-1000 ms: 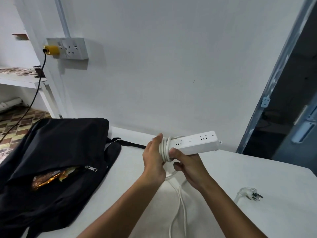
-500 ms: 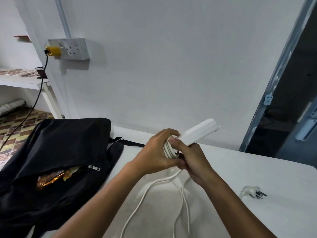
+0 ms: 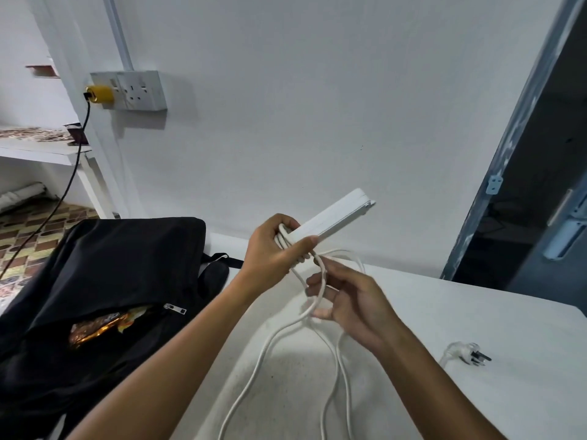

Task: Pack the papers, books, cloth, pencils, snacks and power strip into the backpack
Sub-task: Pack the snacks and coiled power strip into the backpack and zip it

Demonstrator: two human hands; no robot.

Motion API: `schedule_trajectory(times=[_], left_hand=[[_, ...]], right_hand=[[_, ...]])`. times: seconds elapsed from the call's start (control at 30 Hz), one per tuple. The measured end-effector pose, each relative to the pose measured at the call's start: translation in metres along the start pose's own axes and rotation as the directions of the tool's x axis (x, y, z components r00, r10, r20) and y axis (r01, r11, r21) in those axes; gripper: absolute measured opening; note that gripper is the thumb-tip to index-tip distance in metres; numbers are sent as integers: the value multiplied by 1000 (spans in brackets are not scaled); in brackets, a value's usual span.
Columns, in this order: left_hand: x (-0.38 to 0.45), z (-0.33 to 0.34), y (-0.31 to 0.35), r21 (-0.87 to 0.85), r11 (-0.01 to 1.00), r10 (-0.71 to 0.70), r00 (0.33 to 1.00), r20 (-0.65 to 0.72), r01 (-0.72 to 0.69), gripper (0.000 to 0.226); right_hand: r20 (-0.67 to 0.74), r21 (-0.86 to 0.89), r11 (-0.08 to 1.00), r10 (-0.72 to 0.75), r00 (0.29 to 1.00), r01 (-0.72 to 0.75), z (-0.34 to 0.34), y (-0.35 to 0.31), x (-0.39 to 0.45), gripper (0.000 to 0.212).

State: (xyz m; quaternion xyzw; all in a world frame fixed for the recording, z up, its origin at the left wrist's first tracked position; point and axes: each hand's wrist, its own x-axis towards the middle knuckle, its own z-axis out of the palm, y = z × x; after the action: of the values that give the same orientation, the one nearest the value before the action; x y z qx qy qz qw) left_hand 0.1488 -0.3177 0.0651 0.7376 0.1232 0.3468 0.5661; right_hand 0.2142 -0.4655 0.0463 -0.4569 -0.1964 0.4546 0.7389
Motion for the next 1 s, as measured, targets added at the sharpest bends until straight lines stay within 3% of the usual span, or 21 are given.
schedule_trajectory(times=[0.1,0.17,0.23,0.3,0.37,0.43,0.5,0.63,0.7,0.77,0.87,0.93,1.0], left_hand=[[9,-2,-9,280,952,152,986,-71,-126,33],[15,-6,-15,508,825,315,948,-49,-248,37],[23,-17,-25,662,673,412,911,36,-331,48],[32,-35,-38,764,555,411,907,94,-331,57],[38,-54,-47,805,501,350,925,146,-317,67],[36,-63,-53,811,434,330,907,263,-393,73],[29,-64,-55,777,400,336,866,370,-487,72],[14,-62,-50,682,532,244,863,443,-501,77],[3,-59,-44,643,584,224,860,459,-496,73],[-8,-50,-40,594,609,258,839,479,-526,60],[-26,-33,-28,498,741,231,867,441,-451,54],[-34,-25,-20,365,864,177,887,427,-348,69],[-41,-17,-13,267,900,215,885,413,-344,74]], right_hand=[[35,-21,999,41,999,-41,8,16,-5,35],[56,-87,995,45,997,-40,14,23,-8,36],[50,-300,953,58,997,-41,20,27,-15,31],[115,-414,910,79,990,-25,26,25,-27,26],[176,-372,928,91,980,-20,31,16,-38,25],[182,-314,948,116,976,-53,30,0,-45,24],[134,-444,894,140,981,-66,26,-19,-47,21],[94,-811,560,-163,982,170,12,-52,-38,18],[152,-898,348,-329,932,269,4,-66,-28,16],[181,-924,228,-445,877,306,-3,-75,-19,13],[133,-934,210,-547,827,289,-14,-82,-3,9],[74,-930,262,-553,830,257,-22,-81,7,8],[46,-933,286,-506,861,218,-31,-75,15,12]])
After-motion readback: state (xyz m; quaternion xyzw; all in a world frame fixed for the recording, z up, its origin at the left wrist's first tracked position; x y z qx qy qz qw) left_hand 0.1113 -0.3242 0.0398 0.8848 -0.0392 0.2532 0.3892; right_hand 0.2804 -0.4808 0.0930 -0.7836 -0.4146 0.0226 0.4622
